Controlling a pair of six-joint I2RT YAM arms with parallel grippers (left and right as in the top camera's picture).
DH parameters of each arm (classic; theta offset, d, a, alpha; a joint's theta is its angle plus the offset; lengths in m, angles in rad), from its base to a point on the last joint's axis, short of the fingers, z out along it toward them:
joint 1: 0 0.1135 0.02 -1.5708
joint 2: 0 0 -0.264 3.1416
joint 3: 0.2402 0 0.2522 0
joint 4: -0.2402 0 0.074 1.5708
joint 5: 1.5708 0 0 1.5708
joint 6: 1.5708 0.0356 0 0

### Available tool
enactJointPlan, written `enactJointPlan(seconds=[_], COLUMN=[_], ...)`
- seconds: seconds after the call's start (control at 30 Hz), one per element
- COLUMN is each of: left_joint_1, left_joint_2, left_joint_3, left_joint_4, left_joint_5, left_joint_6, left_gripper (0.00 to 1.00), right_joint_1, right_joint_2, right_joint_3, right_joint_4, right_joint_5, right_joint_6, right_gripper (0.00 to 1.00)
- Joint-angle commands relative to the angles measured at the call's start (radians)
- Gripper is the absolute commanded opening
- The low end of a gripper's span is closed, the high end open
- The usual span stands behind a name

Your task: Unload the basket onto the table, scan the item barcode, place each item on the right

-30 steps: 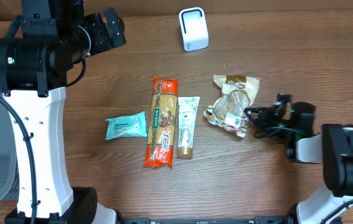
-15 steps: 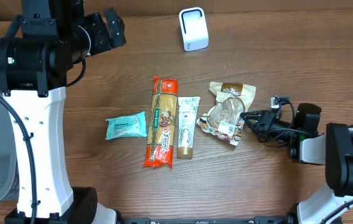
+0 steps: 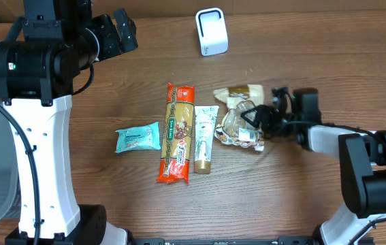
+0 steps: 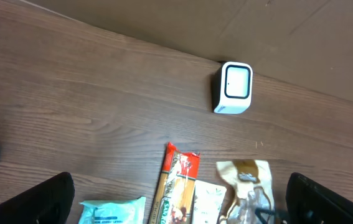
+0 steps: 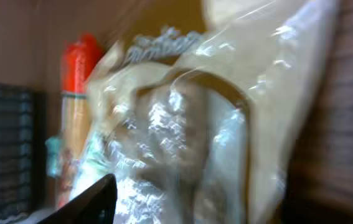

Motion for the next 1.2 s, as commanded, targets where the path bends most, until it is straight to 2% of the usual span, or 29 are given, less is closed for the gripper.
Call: enactJointPlan(seconds=[0.0, 0.03, 0.2, 0.23, 0.4, 0.6, 0.73, 0.97, 1.17], left_joint_1=[0.003, 0.003, 0.003, 0.003, 0.003, 0.003, 0.003, 0.003, 0.003], left_joint_2=[0.008, 0.008, 0.008, 0.008, 0.008, 0.008, 0.008, 0.008, 0.008], left_joint_3=[0.006, 0.006, 0.006, 0.006, 0.006, 0.006, 0.006, 0.006, 0.006], left_joint_4=[0.003, 0.003, 0.003, 0.003, 0.003, 0.003, 0.003, 0.003, 0.003], left_joint_5=[-0.013, -0.013, -0.013, -0.013, -0.013, -0.013, -0.013, -0.013, -0.013], left_joint_6=[-0.021, -0.021, -0.021, -0.021, -0.021, -0.021, -0.021, -0.021, -0.021], left_gripper=[1.00, 1.00, 0.99, 1.00, 0.99, 1.00, 1.00, 1.00, 1.00], right_joint_1=[0.066, 0.074, 0.116, 0.119, 0.118, 0.064, -0.006, -0.021, -0.021], right_joint_2=[0.006, 0.006, 0.035, 0.052, 0.060, -0.005, -0.135, -0.341, -0.394], right_joint_3=[0.061, 0.061, 0.061, 0.061, 0.061, 0.066, 0.082, 0.081, 0.080], right_joint_4=[-0.072, -0.079, -0.107, -0.113, -0.135, -0.164, -0.306, -0.534, -0.695], right_joint_5=[0.271, 0.286, 0.302, 0.301, 0.245, 0.061, -0.063, -0.027, 0.061], right_joint_6=[-0.103, -0.105, -0.154, -0.155, -0.154, -0.146, -0.116, -0.057, 0.025], right_gripper=[0.61, 0.59, 0.34, 0.23, 0.05, 0.04, 0.04, 0.04, 0.04])
